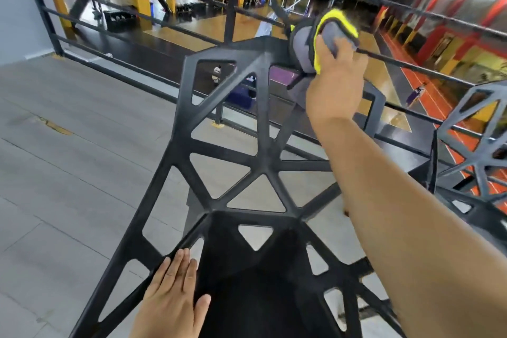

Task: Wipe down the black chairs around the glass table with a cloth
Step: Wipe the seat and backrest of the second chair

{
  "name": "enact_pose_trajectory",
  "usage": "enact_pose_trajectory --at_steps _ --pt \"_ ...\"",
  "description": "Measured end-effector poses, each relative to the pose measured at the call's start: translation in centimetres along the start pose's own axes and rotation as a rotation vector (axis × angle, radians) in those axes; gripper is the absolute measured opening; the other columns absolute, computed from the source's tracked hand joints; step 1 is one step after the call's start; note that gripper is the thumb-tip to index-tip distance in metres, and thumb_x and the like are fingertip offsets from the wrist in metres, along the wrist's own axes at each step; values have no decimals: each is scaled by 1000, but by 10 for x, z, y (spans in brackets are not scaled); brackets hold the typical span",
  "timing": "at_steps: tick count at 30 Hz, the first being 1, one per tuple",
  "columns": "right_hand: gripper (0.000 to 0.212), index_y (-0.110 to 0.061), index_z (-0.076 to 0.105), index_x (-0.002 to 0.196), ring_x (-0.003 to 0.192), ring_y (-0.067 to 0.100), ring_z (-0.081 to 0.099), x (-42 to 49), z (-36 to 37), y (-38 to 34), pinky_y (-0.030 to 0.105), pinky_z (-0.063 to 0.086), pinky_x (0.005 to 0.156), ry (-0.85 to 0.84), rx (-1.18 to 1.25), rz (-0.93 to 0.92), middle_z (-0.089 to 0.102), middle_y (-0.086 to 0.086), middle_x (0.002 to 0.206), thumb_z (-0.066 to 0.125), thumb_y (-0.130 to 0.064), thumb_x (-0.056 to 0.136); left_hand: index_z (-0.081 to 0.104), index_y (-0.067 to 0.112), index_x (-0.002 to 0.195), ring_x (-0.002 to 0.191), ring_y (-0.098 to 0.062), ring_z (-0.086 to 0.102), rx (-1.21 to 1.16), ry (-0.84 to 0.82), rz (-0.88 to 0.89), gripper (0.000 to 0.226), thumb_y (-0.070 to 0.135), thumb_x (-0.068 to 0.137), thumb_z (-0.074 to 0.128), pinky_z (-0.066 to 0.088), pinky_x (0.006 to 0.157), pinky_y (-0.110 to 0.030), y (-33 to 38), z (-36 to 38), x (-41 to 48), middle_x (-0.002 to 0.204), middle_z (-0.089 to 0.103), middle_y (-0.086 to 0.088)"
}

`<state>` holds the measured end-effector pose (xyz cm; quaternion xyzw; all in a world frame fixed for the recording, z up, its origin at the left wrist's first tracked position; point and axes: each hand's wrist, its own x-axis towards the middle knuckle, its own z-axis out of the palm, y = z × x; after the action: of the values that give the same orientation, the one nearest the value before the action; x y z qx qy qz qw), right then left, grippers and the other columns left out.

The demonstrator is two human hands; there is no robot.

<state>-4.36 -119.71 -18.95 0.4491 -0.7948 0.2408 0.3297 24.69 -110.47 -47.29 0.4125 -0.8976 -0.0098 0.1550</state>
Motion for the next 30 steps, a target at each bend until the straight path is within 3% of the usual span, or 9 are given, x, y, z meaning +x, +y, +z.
enact_pose_trajectory --at_steps 2,5,11,13,16,19,22,27,30 --pt "66 -23 36 145 121 35 34 0 13 2 34 40 71 -195 -36 31 32 4 149 43 7 86 54 -6 117 146 -16 -1 3 30 10 71 47 96 12 11 114 -35 -3 2 2 114 63 -25" --pt "65 -22 43 141 120 35 34 -32 26 -6 34 37 68 -193 46 86 32 4 147 45 7 82 44 -3 118 146 -17 0 18 68 23 63 47 95 13 12 114 -36 -5 4 5 113 64 -25" --pt "61 -24 48 137 127 28 27 -143 55 -23 38 48 77 -466 213 183 27 -3 148 47 4 84 64 -11 107 146 -17 -3 -11 17 -2 80 46 97 9 8 115 -36 -1 3 2 114 63 -26" --pt "61 -25 51 135 126 26 30 -169 62 -25 34 48 75 -521 251 196 29 -6 147 45 6 83 65 -10 107 143 -24 14 -20 3 -12 80 46 97 8 7 117 -34 1 1 0 115 63 -26" --pt "57 -27 55 131 122 24 34 -201 68 -20 30 45 75 -683 173 140 33 -7 145 43 5 84 64 -10 109 121 -33 52 3 -39 -32 81 45 98 6 9 115 -35 3 -6 -2 117 62 -25" --pt "53 -28 53 132 124 22 36 -220 63 -11 31 44 84 -827 112 123 42 -7 141 41 0 88 61 -11 112 115 -34 57 13 -82 -44 79 45 99 6 13 112 -38 5 -10 -4 120 60 -25" --pt "54 -23 60 128 125 23 38 -211 53 -14 33 46 86 -608 230 75 49 -2 137 45 3 83 59 -11 115 119 -33 54 11 -113 -61 78 46 98 7 13 111 -39 5 -12 -7 124 58 -24" --pt "56 -17 71 110 98 29 53 -126 23 -41 26 43 67 46 422 -49 64 8 110 50 11 66 59 -10 116 122 -34 52 17 -228 -37 79 49 97 9 15 108 -40 7 -24 -12 126 56 -24" --pt "60 -20 65 120 106 33 52 -57 3 -55 26 39 76 164 462 -56 60 10 121 49 10 71 64 -5 113 112 -31 60 10 -167 -10 69 48 95 24 33 105 -41 7 -30 -1 119 63 -20"
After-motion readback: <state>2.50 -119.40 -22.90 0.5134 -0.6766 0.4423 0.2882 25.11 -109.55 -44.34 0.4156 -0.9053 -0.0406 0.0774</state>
